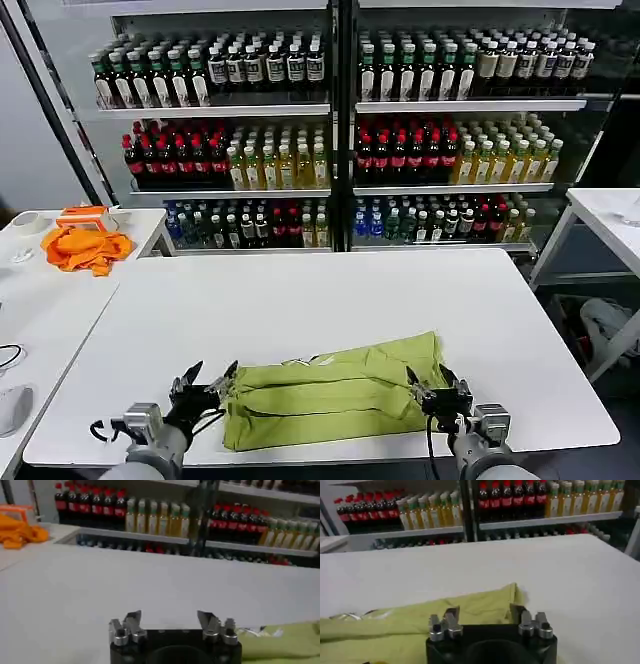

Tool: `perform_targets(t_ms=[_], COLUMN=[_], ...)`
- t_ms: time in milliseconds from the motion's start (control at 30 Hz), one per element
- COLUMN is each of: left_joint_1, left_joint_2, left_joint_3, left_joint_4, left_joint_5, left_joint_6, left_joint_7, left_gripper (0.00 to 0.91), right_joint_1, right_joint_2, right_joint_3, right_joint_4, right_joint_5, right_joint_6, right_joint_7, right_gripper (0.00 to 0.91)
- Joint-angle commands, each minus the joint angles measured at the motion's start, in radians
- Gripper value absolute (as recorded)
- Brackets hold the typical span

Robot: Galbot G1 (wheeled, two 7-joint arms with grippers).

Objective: Fold and organize the clothes.

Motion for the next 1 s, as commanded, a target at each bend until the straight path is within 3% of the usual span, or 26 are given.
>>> perform_targets(t_ms=[33, 733, 800, 833, 900, 933, 1000], left_joint_1=[0.078, 0.041, 0.042, 0.042, 0.042, 0.042, 0.041], left_joint_2=[-0.203, -0.271, -0.271, -0.270, -0.270, -0.271, -0.273], left_joint_3=[0.065, 0.123, 0.124, 0.124, 0.123, 0.123, 0.123], left_joint_4=[-0.008, 0.162, 0.172, 0.173, 0.176, 0.176, 0.179], left_joint_5=[0.101, 0.201, 0.213, 0.211, 0.209, 0.207, 0.202], left_joint_6=[-0.045, -0.115, -0.123, -0.124, -0.140, -0.151, -0.165], left_joint_7=[-0.054, -0.073, -0.072, -0.072, -0.071, -0.070, -0.069], left_gripper=[0.907, 0.907, 0.605, 0.322, 0.101, 0.040, 0.030], right_joint_1=[-0.017, -0.040, -0.039, -0.040, -0.041, -0.041, -0.040], right_joint_2=[0.015, 0.027, 0.029, 0.032, 0.035, 0.036, 0.038], right_joint_3=[-0.013, -0.027, -0.028, -0.030, -0.035, -0.037, -0.038], right_joint_4=[-0.007, 0.011, 0.016, 0.016, 0.015, 0.015, 0.014], right_joint_5=[-0.034, -0.045, -0.037, -0.038, -0.039, -0.039, -0.037], right_joint_6=[0.012, 0.077, 0.076, 0.078, 0.082, 0.082, 0.083], right_joint_7=[-0.015, -0.004, -0.003, -0.003, -0.001, -0.001, -0.001], right_gripper=[0.907, 0.907, 0.907, 0.907, 0.907, 0.907, 0.907])
